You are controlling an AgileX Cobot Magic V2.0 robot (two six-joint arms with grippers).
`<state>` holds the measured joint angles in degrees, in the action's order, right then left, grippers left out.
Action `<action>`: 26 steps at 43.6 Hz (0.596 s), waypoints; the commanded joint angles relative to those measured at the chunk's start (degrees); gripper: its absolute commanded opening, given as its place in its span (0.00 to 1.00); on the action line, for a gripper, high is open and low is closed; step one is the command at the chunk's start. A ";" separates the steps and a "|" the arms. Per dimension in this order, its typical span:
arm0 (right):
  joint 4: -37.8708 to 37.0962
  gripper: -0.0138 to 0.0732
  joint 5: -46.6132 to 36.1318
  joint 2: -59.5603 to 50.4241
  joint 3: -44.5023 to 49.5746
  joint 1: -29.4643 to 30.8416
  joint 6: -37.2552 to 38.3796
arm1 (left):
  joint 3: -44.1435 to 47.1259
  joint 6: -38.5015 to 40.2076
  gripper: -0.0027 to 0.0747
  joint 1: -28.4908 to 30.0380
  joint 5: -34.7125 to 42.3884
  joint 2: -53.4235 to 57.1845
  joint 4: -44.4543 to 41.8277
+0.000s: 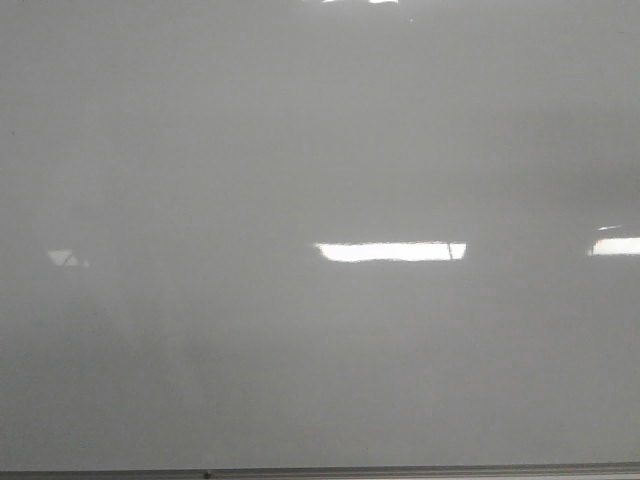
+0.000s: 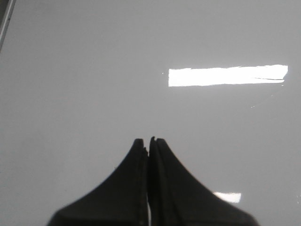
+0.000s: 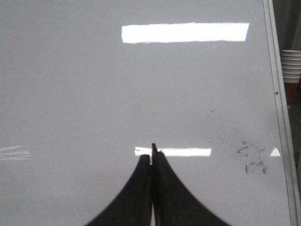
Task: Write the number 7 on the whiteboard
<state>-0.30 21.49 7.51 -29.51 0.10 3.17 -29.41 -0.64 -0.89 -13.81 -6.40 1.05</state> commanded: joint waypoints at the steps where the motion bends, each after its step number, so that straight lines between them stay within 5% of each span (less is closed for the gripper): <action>1: -0.57 0.08 0.95 5.39 -5.95 0.22 -0.47 | -5.44 0.64 0.01 -0.05 -1.21 -4.81 0.38; 13: -0.57 0.08 9.11 16.23 -9.64 0.22 -0.47 | -8.22 0.64 0.01 -0.05 -12.38 -13.41 0.38; 26: -0.57 0.08 9.54 23.23 -9.64 0.22 -0.47 | -8.22 0.64 0.01 -0.05 -15.15 -19.32 0.38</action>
<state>0.00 35.19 28.55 -37.29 0.10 3.17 -35.70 -0.64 -0.89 -32.84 -23.89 1.05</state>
